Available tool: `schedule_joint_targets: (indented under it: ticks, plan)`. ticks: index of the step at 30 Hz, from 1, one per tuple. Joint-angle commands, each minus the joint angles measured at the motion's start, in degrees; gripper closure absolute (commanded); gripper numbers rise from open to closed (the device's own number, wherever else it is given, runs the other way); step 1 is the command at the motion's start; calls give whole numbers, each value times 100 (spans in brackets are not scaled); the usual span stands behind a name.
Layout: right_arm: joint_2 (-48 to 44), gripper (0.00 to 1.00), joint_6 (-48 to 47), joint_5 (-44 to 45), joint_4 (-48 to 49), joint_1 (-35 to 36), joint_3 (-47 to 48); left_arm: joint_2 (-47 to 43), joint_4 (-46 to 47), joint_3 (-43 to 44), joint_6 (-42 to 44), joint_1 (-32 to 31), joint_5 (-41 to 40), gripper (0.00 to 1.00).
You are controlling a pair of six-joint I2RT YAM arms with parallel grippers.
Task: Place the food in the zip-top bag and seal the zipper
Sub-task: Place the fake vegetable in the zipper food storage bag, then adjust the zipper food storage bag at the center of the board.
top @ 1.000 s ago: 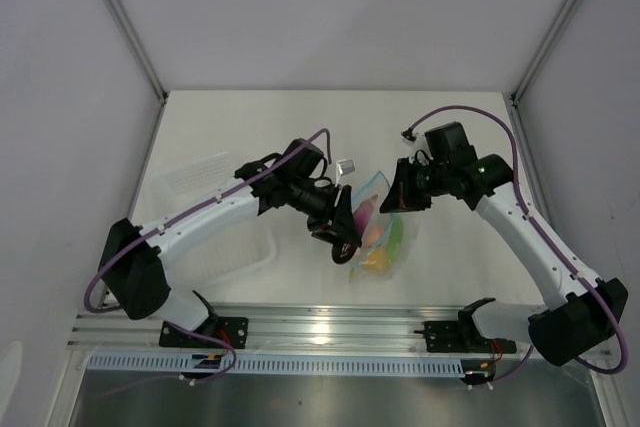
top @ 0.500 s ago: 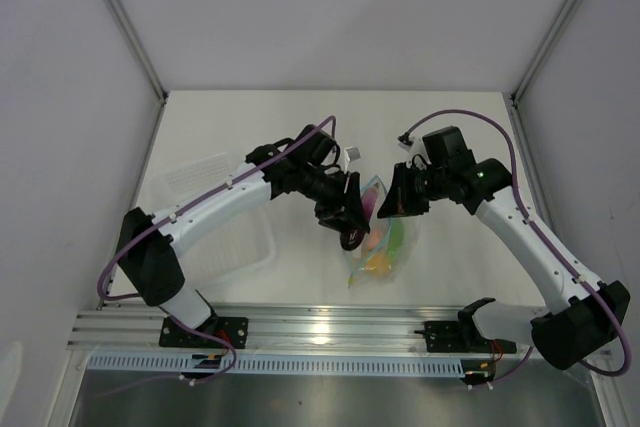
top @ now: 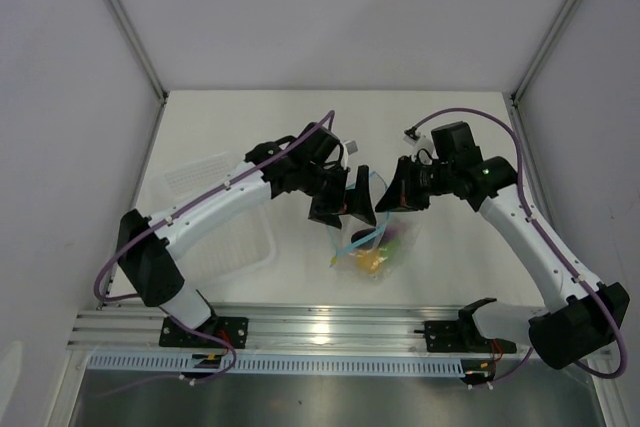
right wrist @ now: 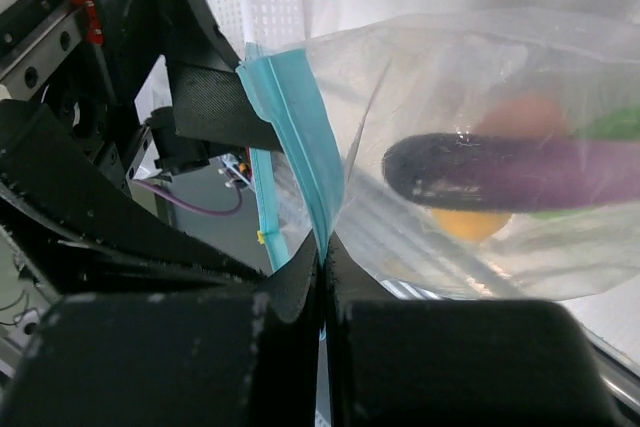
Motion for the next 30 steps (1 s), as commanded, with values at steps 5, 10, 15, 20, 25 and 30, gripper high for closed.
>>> schedule_joint_targets:
  ticks: [5, 10, 15, 20, 25, 30]
  plan:
    - [-15, 100, 6, -380, 48, -234, 280, -1388, 103, -208, 532, -41, -1574, 1]
    - [56, 100, -258, -459, -111, -331, 324, -2005, -107, -466, 655, -24, -2463, 1]
    - [126, 100, -452, -723, -172, -322, 342, -1409, -205, -133, 909, 64, -2149, 1]
    - [205, 100, -619, -811, -304, -314, 447, -960, 376, 26, 963, 55, -1217, 0]
    - [363, 100, -733, -855, -392, -182, 543, -433, 236, 516, 963, 64, -918, 1]
    - [530, 100, -918, -680, -515, 143, 728, 156, -335, 984, 928, 82, -997, 3]
